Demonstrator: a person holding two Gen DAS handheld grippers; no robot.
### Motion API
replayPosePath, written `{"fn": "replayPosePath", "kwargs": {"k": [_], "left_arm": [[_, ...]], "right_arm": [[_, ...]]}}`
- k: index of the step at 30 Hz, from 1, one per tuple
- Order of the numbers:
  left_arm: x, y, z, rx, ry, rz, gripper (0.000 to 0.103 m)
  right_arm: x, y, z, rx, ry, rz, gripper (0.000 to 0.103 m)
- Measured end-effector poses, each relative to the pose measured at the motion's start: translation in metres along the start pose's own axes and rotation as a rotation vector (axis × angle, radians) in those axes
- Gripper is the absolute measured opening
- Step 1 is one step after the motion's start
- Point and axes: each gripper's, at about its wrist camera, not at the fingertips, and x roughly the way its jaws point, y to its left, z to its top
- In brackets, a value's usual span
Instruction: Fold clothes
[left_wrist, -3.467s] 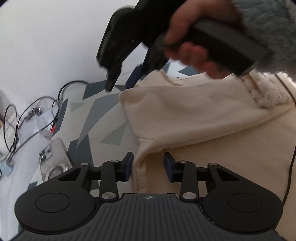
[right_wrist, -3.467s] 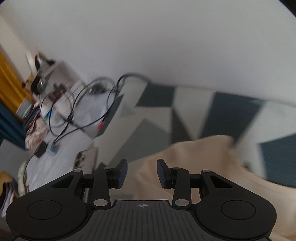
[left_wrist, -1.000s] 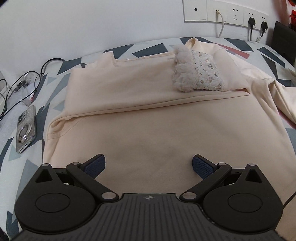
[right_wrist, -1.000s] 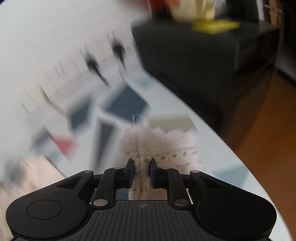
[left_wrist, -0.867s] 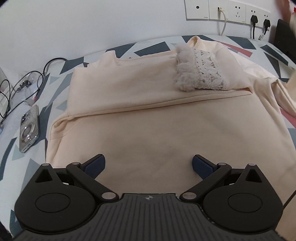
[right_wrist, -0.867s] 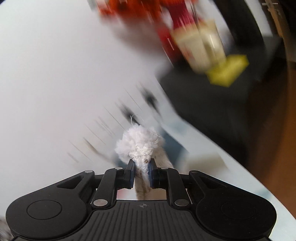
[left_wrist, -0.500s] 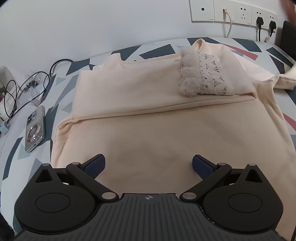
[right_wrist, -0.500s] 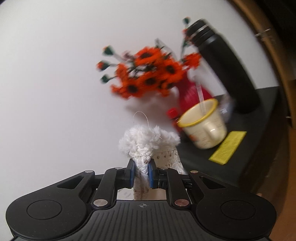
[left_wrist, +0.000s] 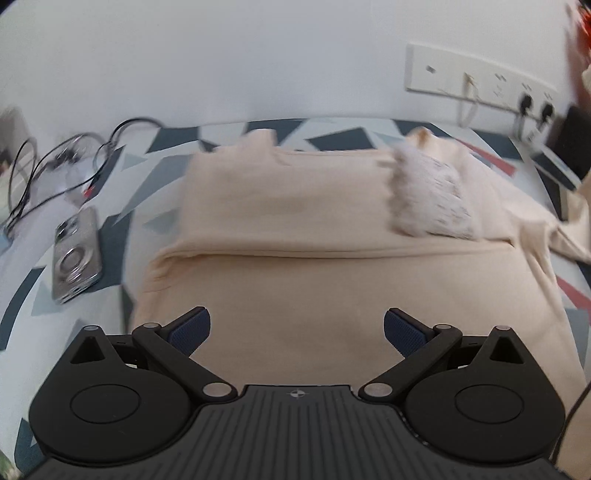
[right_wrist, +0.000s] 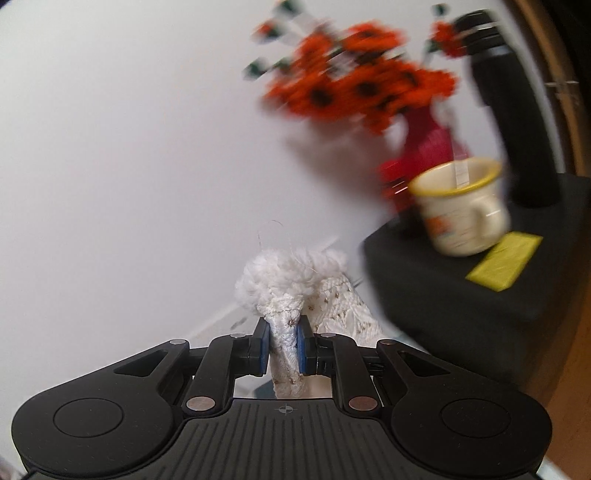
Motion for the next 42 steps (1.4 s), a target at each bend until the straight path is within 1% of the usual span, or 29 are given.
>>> {"fn": "replayPosePath", "kwargs": {"k": [2, 3, 6, 8, 11, 14, 16, 19, 20, 23, 26, 28, 29, 30, 31, 32, 33, 35, 39, 40, 42], "left_arm": [[-0.003, 0.023, 0.000, -0.020, -0.006, -0.016, 0.102], [-0.005, 0.034, 0.001, -0.026, -0.009, -0.024, 0.102], [-0.013, 0.067, 0.004, -0.037, -0.048, -0.035, 0.102], [-0.017, 0.090, 0.006, -0.053, -0.074, -0.056, 0.102], [-0.020, 0.120, 0.011, -0.063, -0.110, -0.083, 0.102], [-0.020, 0.147, 0.015, -0.071, -0.135, -0.099, 0.102], [-0.019, 0.163, 0.016, -0.082, -0.152, -0.124, 0.102], [-0.016, 0.183, 0.017, -0.105, -0.171, -0.140, 0.102], [-0.014, 0.190, 0.017, -0.120, -0.174, -0.144, 0.102], [-0.007, 0.208, 0.016, -0.157, -0.154, -0.161, 0.102], [-0.001, 0.220, 0.015, -0.167, -0.138, -0.167, 0.102], [0.004, 0.224, 0.018, -0.172, -0.124, -0.184, 0.102], [0.007, 0.225, 0.020, -0.176, -0.118, -0.199, 0.102], [0.010, 0.225, 0.023, -0.181, -0.113, -0.217, 0.102], [0.013, 0.225, 0.027, -0.187, -0.107, -0.237, 0.102], [0.018, 0.225, 0.031, -0.196, -0.099, -0.255, 0.102], [0.022, 0.224, 0.036, -0.209, -0.090, -0.271, 0.102], [0.032, 0.219, 0.044, -0.243, -0.075, -0.319, 0.102], [0.053, 0.201, 0.058, -0.299, -0.047, -0.435, 0.102], [0.058, 0.194, 0.064, -0.301, -0.040, -0.457, 0.102], [0.066, 0.178, 0.075, -0.285, -0.036, -0.492, 0.102]], "right_arm": [[0.012, 0.024, -0.008, -0.038, 0.022, 0.007, 0.013], [0.017, 0.042, -0.016, -0.055, 0.036, 0.022, 0.013], [0.030, 0.103, -0.042, -0.089, 0.097, 0.094, 0.013], [0.037, 0.147, -0.059, -0.097, 0.147, 0.154, 0.013], [0.046, 0.219, -0.083, -0.116, 0.211, 0.268, 0.013], [0.046, 0.294, -0.108, -0.147, 0.257, 0.398, 0.013], [0.042, 0.337, -0.128, -0.183, 0.274, 0.468, 0.013], [0.040, 0.386, -0.166, -0.272, 0.303, 0.524, 0.013], [0.041, 0.397, -0.182, -0.308, 0.322, 0.532, 0.013], [0.056, 0.410, -0.230, -0.347, 0.431, 0.515, 0.013], [0.073, 0.408, -0.271, -0.360, 0.537, 0.488, 0.013], [0.076, 0.407, -0.295, -0.355, 0.621, 0.472, 0.015], [0.077, 0.407, -0.306, -0.353, 0.661, 0.461, 0.020], [0.078, 0.405, -0.313, -0.354, 0.695, 0.438, 0.031], [0.080, 0.404, -0.319, -0.355, 0.725, 0.413, 0.039], [0.081, 0.402, -0.321, -0.355, 0.733, 0.381, 0.057], [0.079, 0.400, -0.321, -0.360, 0.721, 0.357, 0.068], [0.076, 0.389, -0.313, -0.362, 0.694, 0.336, 0.069], [0.073, 0.357, -0.283, -0.356, 0.632, 0.327, 0.076], [0.073, 0.349, -0.276, -0.354, 0.621, 0.326, 0.076], [0.070, 0.337, -0.268, -0.350, 0.626, 0.330, 0.075]]}}
